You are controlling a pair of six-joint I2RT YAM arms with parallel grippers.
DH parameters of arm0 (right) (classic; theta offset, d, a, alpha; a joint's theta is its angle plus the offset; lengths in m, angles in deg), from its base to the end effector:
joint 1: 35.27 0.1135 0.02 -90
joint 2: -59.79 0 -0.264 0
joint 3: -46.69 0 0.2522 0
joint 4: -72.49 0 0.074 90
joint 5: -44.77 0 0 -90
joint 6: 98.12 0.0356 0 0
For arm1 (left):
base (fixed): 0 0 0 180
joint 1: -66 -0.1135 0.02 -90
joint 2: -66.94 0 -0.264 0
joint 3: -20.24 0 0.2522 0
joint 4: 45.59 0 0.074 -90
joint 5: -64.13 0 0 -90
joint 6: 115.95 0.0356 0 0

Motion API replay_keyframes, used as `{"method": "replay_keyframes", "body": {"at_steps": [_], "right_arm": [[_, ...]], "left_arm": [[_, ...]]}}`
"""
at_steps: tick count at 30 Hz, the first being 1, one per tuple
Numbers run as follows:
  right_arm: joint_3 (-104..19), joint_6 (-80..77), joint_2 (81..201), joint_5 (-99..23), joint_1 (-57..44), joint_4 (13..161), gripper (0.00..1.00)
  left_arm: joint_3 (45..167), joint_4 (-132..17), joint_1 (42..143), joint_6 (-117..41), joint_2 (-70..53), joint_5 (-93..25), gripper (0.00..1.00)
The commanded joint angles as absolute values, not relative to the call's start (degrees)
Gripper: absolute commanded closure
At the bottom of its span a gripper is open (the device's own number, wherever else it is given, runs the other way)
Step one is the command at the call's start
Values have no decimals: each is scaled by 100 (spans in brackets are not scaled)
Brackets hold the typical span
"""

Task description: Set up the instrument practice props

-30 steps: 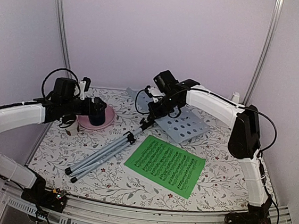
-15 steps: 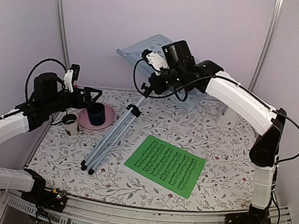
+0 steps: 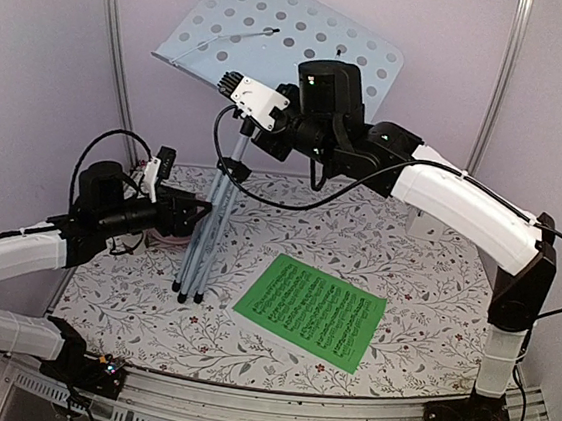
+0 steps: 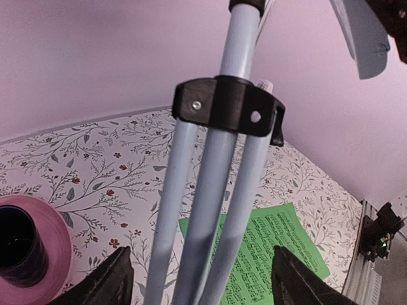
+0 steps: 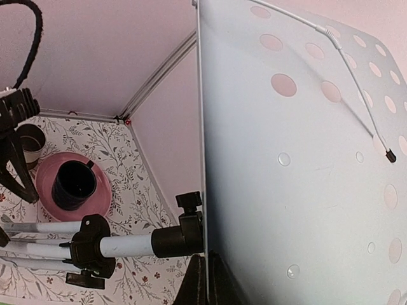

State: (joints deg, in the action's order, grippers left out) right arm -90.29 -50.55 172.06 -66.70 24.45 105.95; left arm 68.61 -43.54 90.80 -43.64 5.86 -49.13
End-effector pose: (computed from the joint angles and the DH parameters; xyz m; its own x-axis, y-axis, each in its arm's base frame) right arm 0.2407 0.3864 0.4469 0.3625 -0.6243 -0.6919 -0.5103 0.4883 -0.7079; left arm 0.2149 -0.1148 0.2694 -0.3841 -0.1300 -0.9141 0.6518 0.6630 -0.3682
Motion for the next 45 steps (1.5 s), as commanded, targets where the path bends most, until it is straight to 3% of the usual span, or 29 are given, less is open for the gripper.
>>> {"method": "replay_keyframes", "body": {"at_steps": [1, 5, 12, 18, 29, 45], "right_arm": [[-9248, -6002, 16332, -7028, 2569, 7918, 100], [-9083, -6363, 16232, -6894, 2640, 7589, 100], [-9032, -6930, 16184, -6893, 2699, 7340, 100], [-8682, -7261, 15972, -6777, 2786, 7016, 100], [-8254, -7613, 15747, -6606, 2930, 6859, 100], [-7818, -8071, 15645, -6410, 3139, 6481, 100]], "left_arm": [[7018, -4000, 9428, -3881, 432, -4470, 30], [7066, -3925, 9465, -3548, 497, -4352, 39], [7025, -3704, 9465, -3362, 491, -4097, 40], [7146, -3442, 9465, -3154, 183, -4213, 50], [7669, -3064, 9413, -2548, -644, -4357, 56], [8141, -2850, 9745, -2120, -1462, -3585, 71]]}}
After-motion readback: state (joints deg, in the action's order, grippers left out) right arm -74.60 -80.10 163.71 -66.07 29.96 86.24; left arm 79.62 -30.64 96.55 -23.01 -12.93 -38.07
